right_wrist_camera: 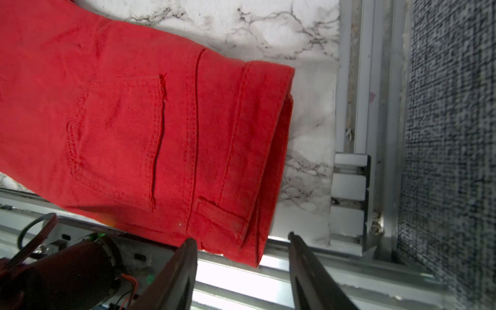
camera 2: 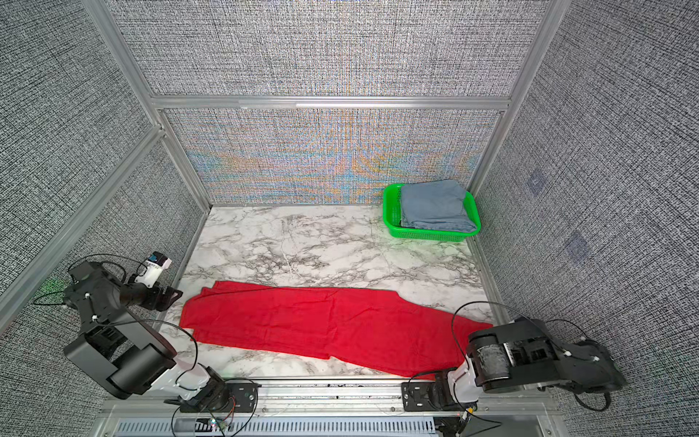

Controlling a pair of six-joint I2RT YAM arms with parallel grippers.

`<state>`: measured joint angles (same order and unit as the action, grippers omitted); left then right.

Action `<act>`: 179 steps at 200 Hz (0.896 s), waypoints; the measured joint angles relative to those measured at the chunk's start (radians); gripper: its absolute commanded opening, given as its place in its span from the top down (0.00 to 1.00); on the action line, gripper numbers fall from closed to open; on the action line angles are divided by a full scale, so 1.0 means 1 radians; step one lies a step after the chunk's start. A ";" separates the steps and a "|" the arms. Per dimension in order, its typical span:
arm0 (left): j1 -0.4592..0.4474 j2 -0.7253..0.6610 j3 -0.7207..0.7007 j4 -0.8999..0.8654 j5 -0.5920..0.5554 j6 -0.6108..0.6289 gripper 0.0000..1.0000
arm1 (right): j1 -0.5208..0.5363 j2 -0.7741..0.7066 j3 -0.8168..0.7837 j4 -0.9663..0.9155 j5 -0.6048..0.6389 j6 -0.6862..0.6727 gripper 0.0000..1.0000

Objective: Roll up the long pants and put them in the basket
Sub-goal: Fold the long pant at the center of the board, then move the long pant to the center of the board.

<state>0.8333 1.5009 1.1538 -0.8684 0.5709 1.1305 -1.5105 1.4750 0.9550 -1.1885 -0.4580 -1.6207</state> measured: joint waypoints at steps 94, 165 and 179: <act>-0.099 0.151 0.068 -0.034 -0.002 -0.012 0.15 | 0.220 0.022 -0.077 0.108 -0.045 0.147 0.42; -0.138 0.113 -0.053 -0.016 -0.141 0.028 0.17 | 0.372 0.005 -0.090 0.167 -0.044 0.266 0.42; -0.139 0.109 -0.079 -0.015 -0.169 0.048 0.18 | 0.378 0.016 -0.103 0.180 -0.042 0.278 0.42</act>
<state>0.6945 1.6100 1.0744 -0.8833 0.4023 1.1782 -1.1324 1.4914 0.8524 -1.0084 -0.5003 -1.3422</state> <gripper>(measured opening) 0.830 0.579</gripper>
